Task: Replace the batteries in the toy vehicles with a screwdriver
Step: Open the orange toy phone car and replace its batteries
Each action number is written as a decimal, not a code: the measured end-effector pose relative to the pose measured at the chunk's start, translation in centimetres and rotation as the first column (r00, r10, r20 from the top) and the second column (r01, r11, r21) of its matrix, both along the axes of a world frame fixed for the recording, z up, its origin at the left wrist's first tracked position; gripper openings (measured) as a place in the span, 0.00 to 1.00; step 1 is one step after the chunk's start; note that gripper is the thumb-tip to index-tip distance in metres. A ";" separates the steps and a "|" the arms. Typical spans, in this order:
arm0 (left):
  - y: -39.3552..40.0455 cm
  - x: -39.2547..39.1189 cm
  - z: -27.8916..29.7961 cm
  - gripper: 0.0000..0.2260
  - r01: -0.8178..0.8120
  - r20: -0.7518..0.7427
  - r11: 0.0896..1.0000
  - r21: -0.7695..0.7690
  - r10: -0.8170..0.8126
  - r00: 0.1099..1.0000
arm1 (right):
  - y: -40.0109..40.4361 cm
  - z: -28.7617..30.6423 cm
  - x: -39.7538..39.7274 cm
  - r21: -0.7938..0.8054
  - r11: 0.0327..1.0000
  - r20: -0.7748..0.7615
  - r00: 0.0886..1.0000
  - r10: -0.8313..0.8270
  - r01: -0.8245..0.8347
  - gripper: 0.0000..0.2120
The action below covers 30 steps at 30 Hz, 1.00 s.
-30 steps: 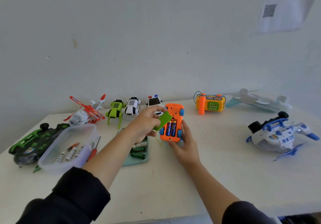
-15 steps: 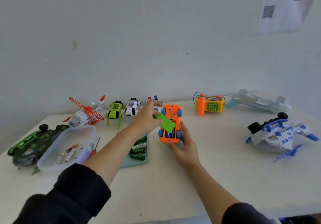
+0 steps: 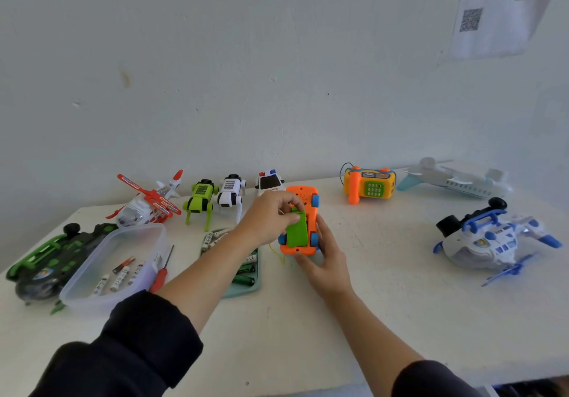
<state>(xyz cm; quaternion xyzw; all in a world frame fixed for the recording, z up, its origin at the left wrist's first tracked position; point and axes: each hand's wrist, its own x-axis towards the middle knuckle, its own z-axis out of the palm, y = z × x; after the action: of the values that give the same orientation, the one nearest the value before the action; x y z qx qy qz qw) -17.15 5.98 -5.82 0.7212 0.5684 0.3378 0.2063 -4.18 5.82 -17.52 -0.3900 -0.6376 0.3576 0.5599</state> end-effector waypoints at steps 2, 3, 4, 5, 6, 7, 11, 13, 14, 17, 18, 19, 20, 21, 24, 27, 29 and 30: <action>0.1 0.0 -0.2 0.07 0.004 -0.009 1.000 -0.002 -0.004 1.000 | 0.1 -0.2 0.0 -0.005 1.000 0.013 1.000 -0.006 0.006 0.34; 0.2 0.0 -0.2 0.07 0.006 -0.016 1.000 -0.002 -0.006 1.000 | 0.2 -0.2 -0.1 -0.005 1.000 0.017 1.000 -0.008 0.008 0.35; 0.2 0.0 -0.3 0.07 0.007 -0.026 1.000 0.001 -0.007 1.000 | 0.2 -0.2 -0.1 -0.004 1.000 0.019 1.000 -0.007 0.007 0.35; 0.3 0.0 -0.3 0.07 0.010 -0.042 1.000 0.006 -0.010 0.999 | 0.1 -0.2 -0.1 -0.004 1.000 0.019 1.000 -0.004 0.004 0.35; 0.4 0.0 -0.3 0.08 0.013 -0.060 1.000 0.013 -0.012 0.998 | 0.0 -0.1 -0.1 -0.004 1.000 0.015 1.000 -0.002 0.002 0.35; 0.5 0.0 -0.3 0.08 0.015 -0.074 1.000 0.020 -0.014 0.997 | -0.1 0.0 -0.1 -0.004 1.000 0.010 1.000 0.004 -0.004 0.35; 0.6 0.0 -0.2 0.08 0.022 -0.076 0.999 0.026 -0.020 0.997 | -0.2 0.3 0.0 -0.003 1.000 0.000 1.000 0.007 -0.007 0.35; 0.6 0.0 -0.1 0.08 0.032 -0.075 0.999 0.016 -0.031 0.997 | -0.2 0.2 0.0 -0.009 1.000 0.008 1.000 0.009 -0.009 0.35; 0.6 0.0 -0.1 0.09 0.037 -0.069 0.999 0.011 -0.036 0.997 | -0.2 0.2 0.0 -0.007 1.000 0.009 1.000 0.010 -0.010 0.35; 0.5 0.0 0.0 0.08 0.047 -0.051 0.999 0.003 -0.047 0.998 | -0.2 0.3 0.1 -0.012 1.000 0.023 1.000 0.012 -0.011 0.35; 0.6 0.0 0.0 0.08 0.048 -0.053 0.999 -0.002 -0.048 0.997 | -0.2 0.3 0.0 -0.016 1.000 0.029 1.000 0.012 -0.011 0.35; 0.6 -0.1 0.0 0.08 0.050 -0.055 0.999 -0.011 -0.050 0.997 | -0.3 0.3 0.0 -0.023 1.000 0.033 0.999 0.015 -0.015 0.35; 0.6 -0.1 0.0 0.08 0.051 -0.059 0.999 -0.019 -0.052 0.997 | -0.3 0.3 0.0 -0.028 1.000 0.039 0.999 0.015 -0.013 0.36; 0.6 -0.2 0.0 0.08 0.053 -0.059 0.998 -0.026 -0.054 0.997 | -0.3 0.3 0.0 -0.030 0.999 0.045 0.999 0.012 -0.011 0.36; 0.7 -0.3 -0.1 0.07 0.052 -0.057 0.998 -0.029 -0.053 0.997 | -0.2 0.2 0.0 -0.040 0.999 0.053 0.999 0.004 -0.002 0.37; 0.7 -0.4 -0.2 0.07 0.046 -0.056 0.999 -0.026 -0.047 0.997 | -0.2 0.2 -0.1 -0.037 0.999 0.072 0.997 0.000 0.002 0.37; 0.8 -0.4 -0.3 0.10 0.043 -0.061 0.999 -0.017 -0.044 0.997 | -0.2 0.3 0.0 -0.039 0.999 0.073 0.997 0.011 -0.008 0.37; 0.8 -0.4 -0.4 0.10 0.044 -0.060 0.999 -0.013 -0.045 0.997 | -0.2 0.3 0.0 -0.037 0.999 0.072 0.997 0.012 -0.009 0.37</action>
<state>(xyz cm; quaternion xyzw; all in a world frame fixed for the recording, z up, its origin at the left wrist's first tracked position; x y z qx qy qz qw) -17.58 6.78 -6.18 0.7422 0.5603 0.3079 0.2009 -4.20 5.60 -17.20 -0.4094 -0.6529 0.3578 0.5274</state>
